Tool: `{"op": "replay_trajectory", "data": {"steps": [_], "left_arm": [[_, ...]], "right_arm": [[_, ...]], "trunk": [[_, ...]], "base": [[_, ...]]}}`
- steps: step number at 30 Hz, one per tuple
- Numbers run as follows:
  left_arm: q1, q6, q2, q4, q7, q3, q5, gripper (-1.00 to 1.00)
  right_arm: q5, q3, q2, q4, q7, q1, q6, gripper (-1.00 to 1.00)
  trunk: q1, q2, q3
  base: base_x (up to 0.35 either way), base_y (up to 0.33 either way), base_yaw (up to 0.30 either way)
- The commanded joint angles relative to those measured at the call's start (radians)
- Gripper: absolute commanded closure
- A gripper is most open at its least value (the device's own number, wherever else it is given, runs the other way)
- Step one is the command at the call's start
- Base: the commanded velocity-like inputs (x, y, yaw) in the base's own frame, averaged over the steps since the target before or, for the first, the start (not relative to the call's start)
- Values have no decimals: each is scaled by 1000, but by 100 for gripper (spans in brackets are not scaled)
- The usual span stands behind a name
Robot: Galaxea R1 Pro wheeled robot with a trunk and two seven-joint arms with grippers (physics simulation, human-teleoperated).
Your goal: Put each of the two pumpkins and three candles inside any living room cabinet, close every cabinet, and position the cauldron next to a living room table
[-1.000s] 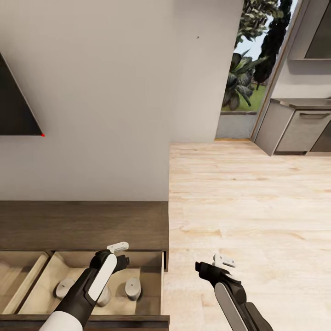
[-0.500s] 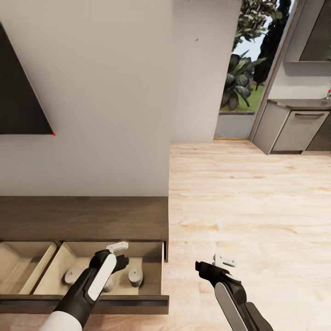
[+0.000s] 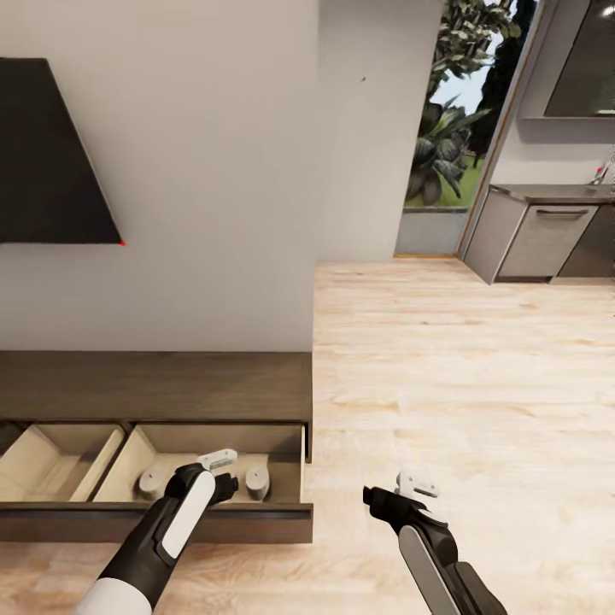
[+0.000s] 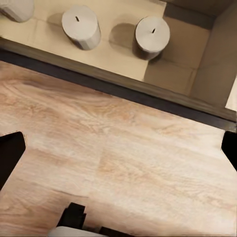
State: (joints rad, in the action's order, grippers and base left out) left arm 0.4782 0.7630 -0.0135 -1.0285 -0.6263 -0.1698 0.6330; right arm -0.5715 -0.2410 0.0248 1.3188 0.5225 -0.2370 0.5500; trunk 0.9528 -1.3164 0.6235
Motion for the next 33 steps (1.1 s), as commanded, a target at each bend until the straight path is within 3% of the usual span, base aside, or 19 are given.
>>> {"op": "replay_trajectory", "data": {"steps": [1, 6, 13, 23, 33], "left_arm": [[1, 1, 1, -3, -10, -1, 10, -100], [0, 29, 1, -12, -10, 1, 6, -100], [0, 46, 2, -13, -8, 48, 8, -100], [-1, 62, 5, -13, -9, 51, -9, -100], [-1, 64, 16, -13, -8, 50, 3, -100]], "right_arm": [[-10, -1, 0, 2, 10, -1, 1, -100], [-10, -1, 0, 1, 10, -1, 1, -100], [-10, -1, 0, -1, 11, -1, 0, -100], [-10, -2, 1, -5, 11, -1, 0, -100], [-10, -3, 1, -7, 11, -1, -1, -100]], "trunk": [[-1, 0, 1], [-1, 0, 1], [-1, 0, 1], [-1, 0, 1], [-1, 0, 1]], "base": [[-319, 0, 0], [-319, 20, 0], [-319, 47, 0], [-328, 3, 0], [-309, 114, 0]]}}
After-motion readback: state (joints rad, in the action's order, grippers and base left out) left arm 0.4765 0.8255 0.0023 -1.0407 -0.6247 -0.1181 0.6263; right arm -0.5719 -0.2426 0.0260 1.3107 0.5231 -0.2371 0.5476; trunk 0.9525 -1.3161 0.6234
